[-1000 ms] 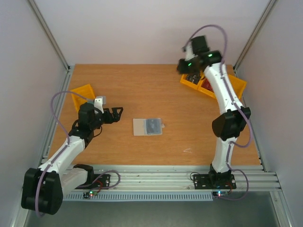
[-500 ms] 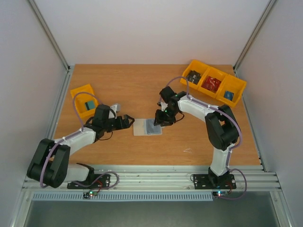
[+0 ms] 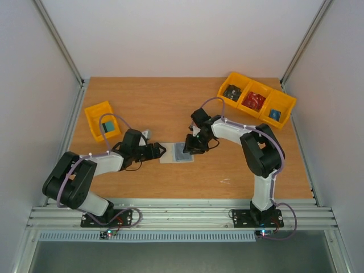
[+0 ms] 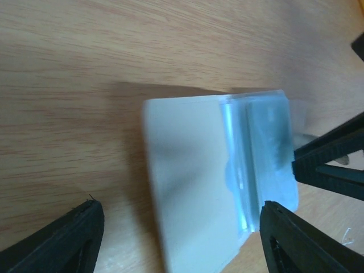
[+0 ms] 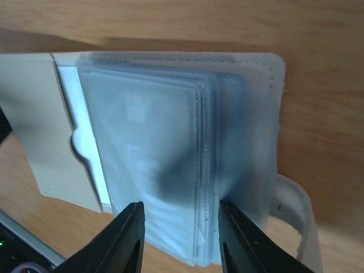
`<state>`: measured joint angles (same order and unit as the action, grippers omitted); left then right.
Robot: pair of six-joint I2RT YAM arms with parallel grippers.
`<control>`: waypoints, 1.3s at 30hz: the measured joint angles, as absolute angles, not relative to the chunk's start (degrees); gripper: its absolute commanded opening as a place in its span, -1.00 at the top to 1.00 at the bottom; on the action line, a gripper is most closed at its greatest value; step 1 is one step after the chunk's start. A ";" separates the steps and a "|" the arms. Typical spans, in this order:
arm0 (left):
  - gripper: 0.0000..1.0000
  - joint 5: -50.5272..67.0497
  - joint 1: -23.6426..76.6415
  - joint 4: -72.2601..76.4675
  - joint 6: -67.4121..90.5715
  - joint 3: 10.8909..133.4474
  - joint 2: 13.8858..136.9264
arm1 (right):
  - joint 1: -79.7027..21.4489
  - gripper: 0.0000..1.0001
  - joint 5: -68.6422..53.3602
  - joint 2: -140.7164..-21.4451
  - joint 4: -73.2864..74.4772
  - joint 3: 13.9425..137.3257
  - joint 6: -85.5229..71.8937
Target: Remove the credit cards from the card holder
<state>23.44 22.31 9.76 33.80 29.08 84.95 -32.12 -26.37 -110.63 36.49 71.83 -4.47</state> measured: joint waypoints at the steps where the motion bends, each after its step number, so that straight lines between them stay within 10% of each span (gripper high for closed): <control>1: -0.39 23.44 22.65 10.41 34.15 28.95 85.12 | -32.10 0.31 -26.96 -111.42 36.47 72.27 -4.47; 7: 0.34 22.22 24.12 13.91 35.20 28.21 86.21 | -32.10 0.37 -32.38 -113.95 34.00 74.46 -4.23; 19: 0.96 19.18 24.84 16.25 36.51 26.48 86.39 | -32.77 0.42 -46.24 -114.41 24.16 74.56 -6.61; 33: 0.99 18.39 24.84 17.43 36.84 24.95 84.71 | -36.29 0.98 -43.62 -118.02 26.94 79.46 -6.52; 39: 0.99 20.05 24.84 17.39 35.51 24.58 82.19 | -35.92 0.70 -42.50 -116.84 30.22 79.66 -3.77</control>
